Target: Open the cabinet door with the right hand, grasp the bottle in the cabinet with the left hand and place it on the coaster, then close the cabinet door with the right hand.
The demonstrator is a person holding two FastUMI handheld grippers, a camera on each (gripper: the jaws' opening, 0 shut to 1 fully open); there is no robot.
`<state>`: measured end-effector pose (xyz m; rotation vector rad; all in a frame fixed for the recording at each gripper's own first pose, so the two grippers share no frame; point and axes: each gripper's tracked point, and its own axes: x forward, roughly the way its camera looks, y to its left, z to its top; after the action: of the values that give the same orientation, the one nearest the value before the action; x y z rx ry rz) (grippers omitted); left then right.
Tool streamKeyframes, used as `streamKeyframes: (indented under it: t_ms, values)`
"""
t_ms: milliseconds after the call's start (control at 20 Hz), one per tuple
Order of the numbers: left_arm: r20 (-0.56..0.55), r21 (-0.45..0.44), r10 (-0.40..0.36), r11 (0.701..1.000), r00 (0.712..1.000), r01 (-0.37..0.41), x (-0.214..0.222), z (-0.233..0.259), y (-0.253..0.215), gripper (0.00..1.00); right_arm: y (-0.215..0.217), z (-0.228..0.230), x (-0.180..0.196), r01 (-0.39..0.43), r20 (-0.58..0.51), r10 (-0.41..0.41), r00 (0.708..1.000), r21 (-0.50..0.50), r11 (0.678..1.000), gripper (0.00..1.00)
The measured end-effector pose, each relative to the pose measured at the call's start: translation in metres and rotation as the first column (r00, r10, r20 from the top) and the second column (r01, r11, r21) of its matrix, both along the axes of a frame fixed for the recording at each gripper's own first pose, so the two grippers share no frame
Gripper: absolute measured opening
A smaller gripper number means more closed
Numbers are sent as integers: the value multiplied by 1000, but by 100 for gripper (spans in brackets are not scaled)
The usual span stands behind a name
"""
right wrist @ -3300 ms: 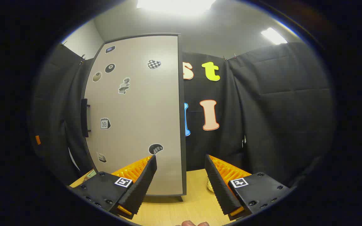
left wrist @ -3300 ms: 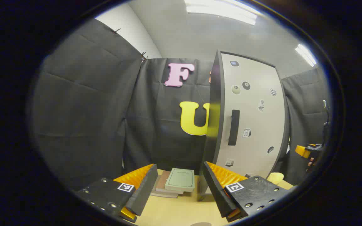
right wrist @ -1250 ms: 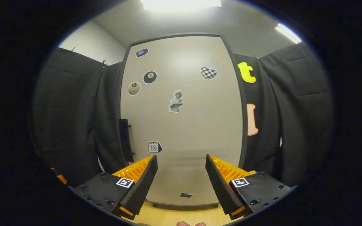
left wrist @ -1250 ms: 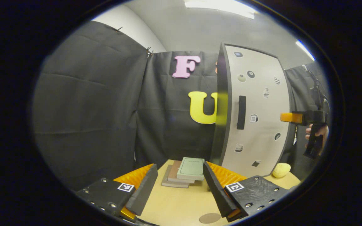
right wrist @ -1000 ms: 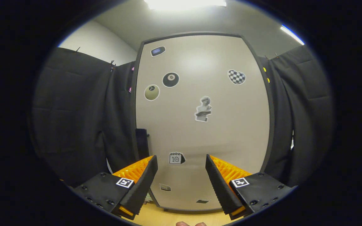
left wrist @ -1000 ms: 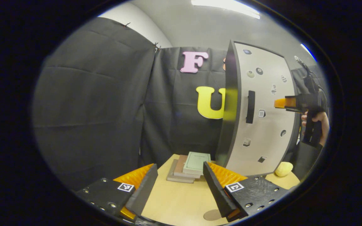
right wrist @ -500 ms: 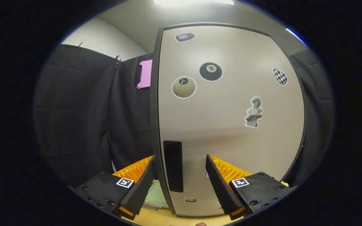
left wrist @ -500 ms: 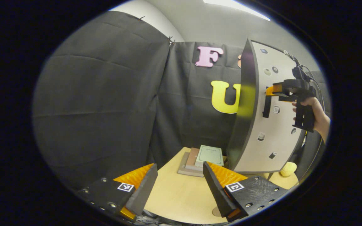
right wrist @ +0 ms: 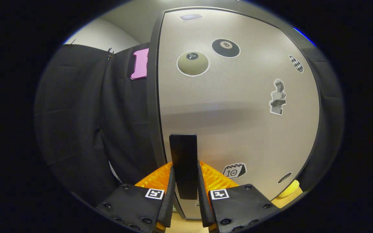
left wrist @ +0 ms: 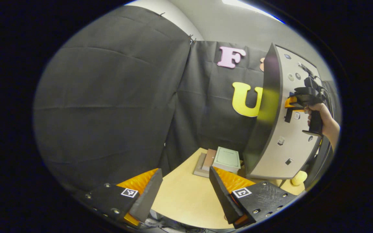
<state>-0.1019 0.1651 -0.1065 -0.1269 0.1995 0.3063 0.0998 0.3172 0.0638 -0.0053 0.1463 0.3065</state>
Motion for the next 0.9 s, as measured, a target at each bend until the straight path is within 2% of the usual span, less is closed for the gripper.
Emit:
streamKeyframes:
  t_ms: [50,100,200,250,300,350,450,500,650,700,750,900]
  values:
    - [1,0,2,1000,1000,-2,-1,1,0,92,0,0,0,2,0,-2,1000,-15,1000,37]
    - [2,0,4,1000,1000,-4,-2,1,1,92,0,-1,0,0,3,0,1000,-20,1000,31]
    - [5,-1,4,1000,1000,-4,-5,2,0,92,0,-1,-2,-24,-6,24,1000,-6,1000,32]
    - [7,1,2,1000,1000,-2,-7,3,-1,90,1,-2,2,-43,-10,43,999,6,999,25]
    - [8,2,0,1000,1000,0,-9,2,-4,87,1,-1,-2,-57,-16,58,998,16,998,25]
    - [7,4,-5,1000,1000,4,-10,2,-6,89,1,-1,-2,-76,-16,76,997,10,997,17]
    - [0,6,-16,1000,1000,16,-11,1,-11,92,-1,-2,-5,-110,-14,109,994,-15,994,12]
    - [-5,7,-23,1000,1000,23,-8,-1,-15,87,-1,-2,-8,-126,-15,125,992,-22,992,10]
    - [-15,5,-56,998,998,56,-3,-3,-31,87,-4,-1,-18,-151,-16,151,988,-26,988,13]
    - [-21,4,-69,998,997,69,-1,-4,-38,92,-3,0,-23,-162,-18,162,987,-33,986,10]
    - [-25,4,-81,997,996,81,1,-4,-44,92,-5,2,-28,-176,-21,175,984,-39,984,12]
    - [-20,0,-110,994,994,110,2,-5,-65,90,-6,0,-25,-225,-38,223,974,-41,974,10]
